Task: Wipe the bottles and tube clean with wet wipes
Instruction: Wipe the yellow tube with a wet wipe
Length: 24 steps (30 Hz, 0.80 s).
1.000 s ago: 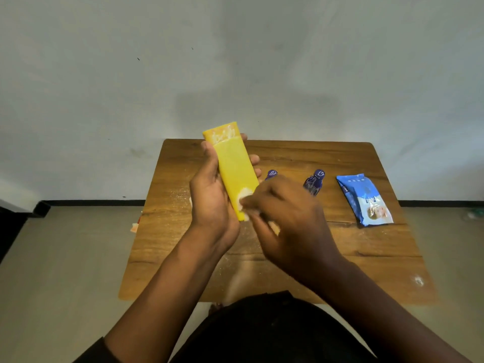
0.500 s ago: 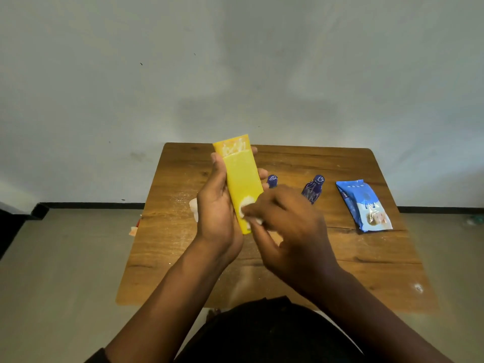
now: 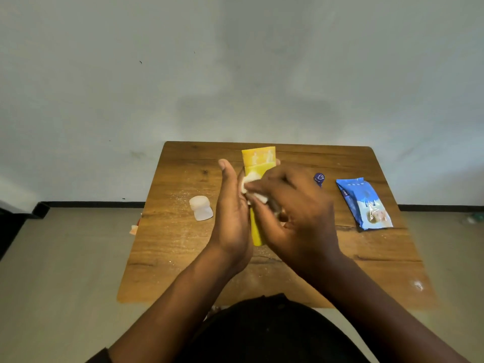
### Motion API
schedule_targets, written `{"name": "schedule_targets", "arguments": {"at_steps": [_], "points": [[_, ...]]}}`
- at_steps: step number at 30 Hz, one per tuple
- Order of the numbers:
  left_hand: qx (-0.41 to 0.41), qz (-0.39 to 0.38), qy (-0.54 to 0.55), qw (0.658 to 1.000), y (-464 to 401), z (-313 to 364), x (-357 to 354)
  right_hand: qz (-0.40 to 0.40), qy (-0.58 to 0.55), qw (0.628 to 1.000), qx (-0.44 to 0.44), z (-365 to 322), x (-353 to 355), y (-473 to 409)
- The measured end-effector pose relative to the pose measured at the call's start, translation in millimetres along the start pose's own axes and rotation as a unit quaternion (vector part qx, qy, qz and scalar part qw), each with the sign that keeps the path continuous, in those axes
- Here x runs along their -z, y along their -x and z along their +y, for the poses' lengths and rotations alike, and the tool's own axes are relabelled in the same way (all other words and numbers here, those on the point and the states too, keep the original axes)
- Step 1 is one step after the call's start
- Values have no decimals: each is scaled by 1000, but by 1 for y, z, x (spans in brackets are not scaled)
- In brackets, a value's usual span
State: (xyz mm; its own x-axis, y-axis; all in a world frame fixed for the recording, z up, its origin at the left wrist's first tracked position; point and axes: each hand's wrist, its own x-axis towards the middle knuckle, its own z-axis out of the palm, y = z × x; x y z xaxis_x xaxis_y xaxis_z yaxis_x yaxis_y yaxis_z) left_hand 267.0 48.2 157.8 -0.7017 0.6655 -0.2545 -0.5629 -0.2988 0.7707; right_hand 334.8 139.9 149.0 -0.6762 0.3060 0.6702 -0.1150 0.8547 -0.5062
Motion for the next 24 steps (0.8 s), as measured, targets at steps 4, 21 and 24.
{"name": "schedule_targets", "arguments": {"at_steps": [4,21,24], "points": [[-25,18,-116,993,2,-11,-5,54,-27,998,-24,0,2,-10],[-40,-1,-173,984,0,-7,-7,116,-21,991,-56,6,6,-18],[-30,8,-170,985,-2,-7,-5,114,-21,991,-64,5,3,-11]]}}
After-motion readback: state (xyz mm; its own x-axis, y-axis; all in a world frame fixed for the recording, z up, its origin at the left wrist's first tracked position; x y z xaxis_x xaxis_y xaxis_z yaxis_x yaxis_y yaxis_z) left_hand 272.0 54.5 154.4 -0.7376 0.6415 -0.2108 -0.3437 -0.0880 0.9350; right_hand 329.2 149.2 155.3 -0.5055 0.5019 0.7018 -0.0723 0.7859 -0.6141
